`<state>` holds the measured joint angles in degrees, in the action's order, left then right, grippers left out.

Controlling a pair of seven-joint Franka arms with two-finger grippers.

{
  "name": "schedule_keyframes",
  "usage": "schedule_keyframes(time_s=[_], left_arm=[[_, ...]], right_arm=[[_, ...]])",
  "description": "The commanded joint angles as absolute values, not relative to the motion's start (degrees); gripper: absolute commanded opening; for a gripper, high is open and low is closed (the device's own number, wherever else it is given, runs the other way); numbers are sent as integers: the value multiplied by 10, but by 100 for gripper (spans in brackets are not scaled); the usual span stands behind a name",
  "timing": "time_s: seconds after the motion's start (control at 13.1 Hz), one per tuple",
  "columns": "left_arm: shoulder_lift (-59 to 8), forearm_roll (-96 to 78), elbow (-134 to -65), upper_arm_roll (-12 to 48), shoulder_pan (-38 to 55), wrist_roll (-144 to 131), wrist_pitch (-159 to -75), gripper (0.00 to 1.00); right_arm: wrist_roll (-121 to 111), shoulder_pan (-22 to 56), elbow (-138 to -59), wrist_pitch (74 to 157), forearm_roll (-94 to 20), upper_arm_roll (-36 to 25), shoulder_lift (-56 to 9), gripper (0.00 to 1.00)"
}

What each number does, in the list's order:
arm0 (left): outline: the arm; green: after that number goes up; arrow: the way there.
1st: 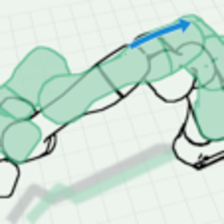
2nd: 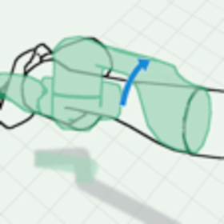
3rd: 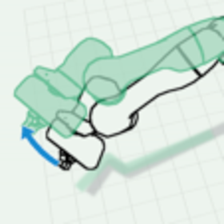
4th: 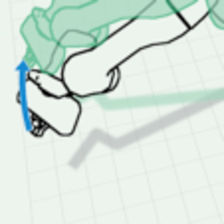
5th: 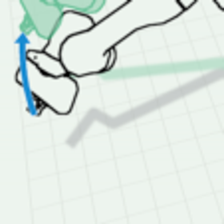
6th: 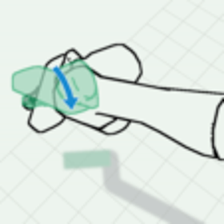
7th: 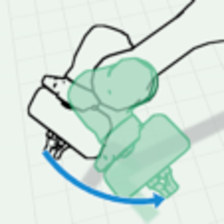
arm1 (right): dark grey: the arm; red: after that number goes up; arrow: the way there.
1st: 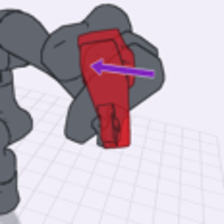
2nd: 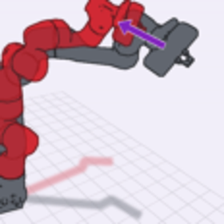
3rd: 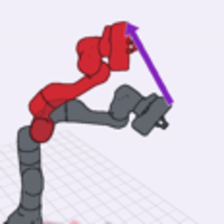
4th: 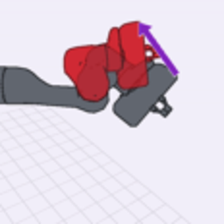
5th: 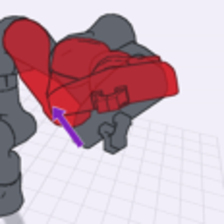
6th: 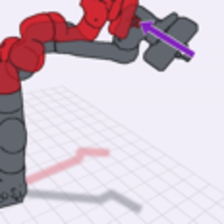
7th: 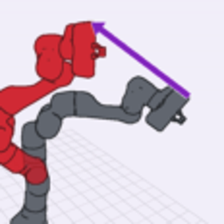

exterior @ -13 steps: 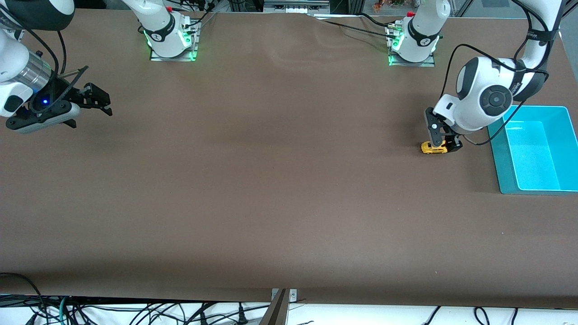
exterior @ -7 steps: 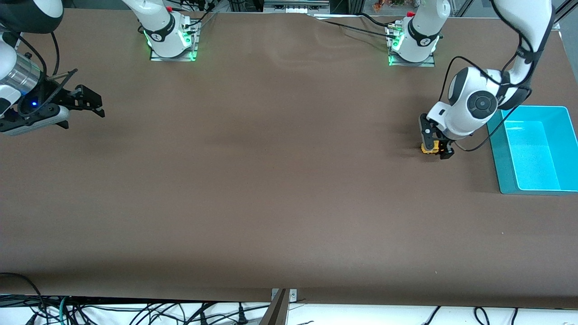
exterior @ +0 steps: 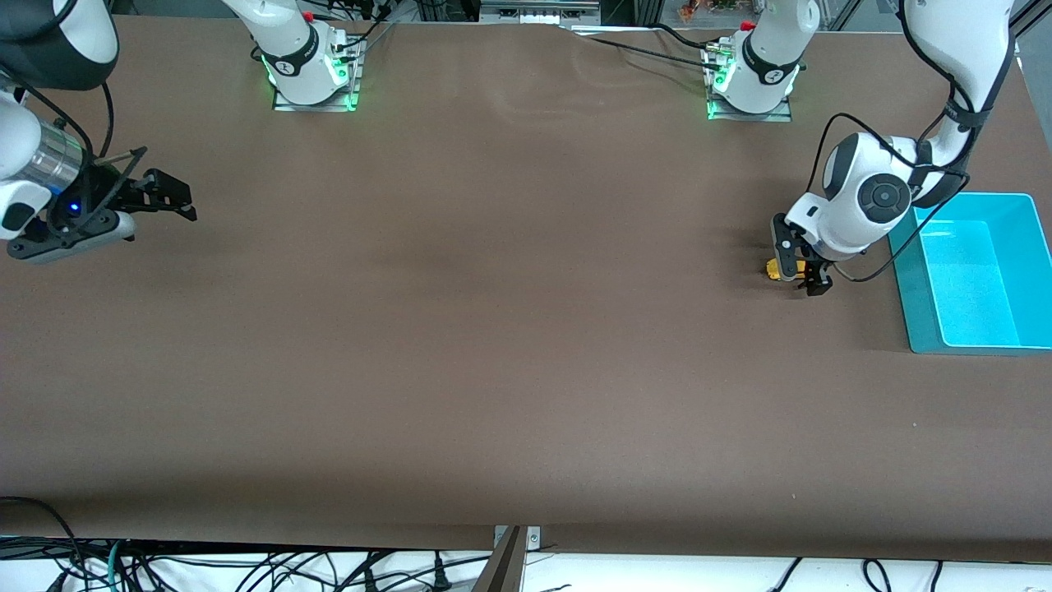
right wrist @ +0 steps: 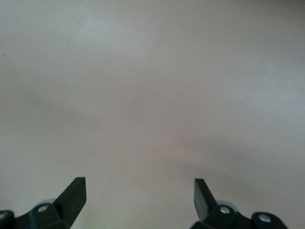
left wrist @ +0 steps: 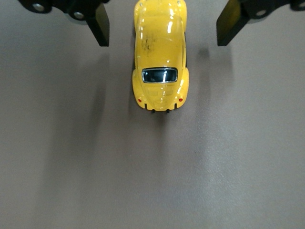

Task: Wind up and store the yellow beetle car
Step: 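Lift the car with the left gripper and carry it over the cyan bin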

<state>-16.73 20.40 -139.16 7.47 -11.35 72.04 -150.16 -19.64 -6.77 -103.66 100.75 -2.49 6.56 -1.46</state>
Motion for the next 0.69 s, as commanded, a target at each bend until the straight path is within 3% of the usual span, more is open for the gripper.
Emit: schedule_keyframes(time_s=[0.0, 0.08, 0.15, 0.3, 0.61], left_arm=[[-185, 239, -1389, 79, -123, 734, -1533, 46], [-185, 239, -1388, 79, -123, 735, -1533, 27], [-185, 240, -1385, 79, -123, 737, -1532, 17], [-172, 240, -1376, 80, -123, 757, -1516, 16], [-109, 174, -1308, 113, -122, 765, -1304, 16]], right_arm=[[-191, -76, -1013, 998, -34, 62, -47, 100], [-185, -76, -1013, 999, -29, 62, -47, 100], [-179, -77, -1003, 1000, -30, 62, -51, 100], [-175, -75, -987, 1005, -28, 62, -56, 100], [-140, -76, -983, 1006, -15, 61, -46, 100]])
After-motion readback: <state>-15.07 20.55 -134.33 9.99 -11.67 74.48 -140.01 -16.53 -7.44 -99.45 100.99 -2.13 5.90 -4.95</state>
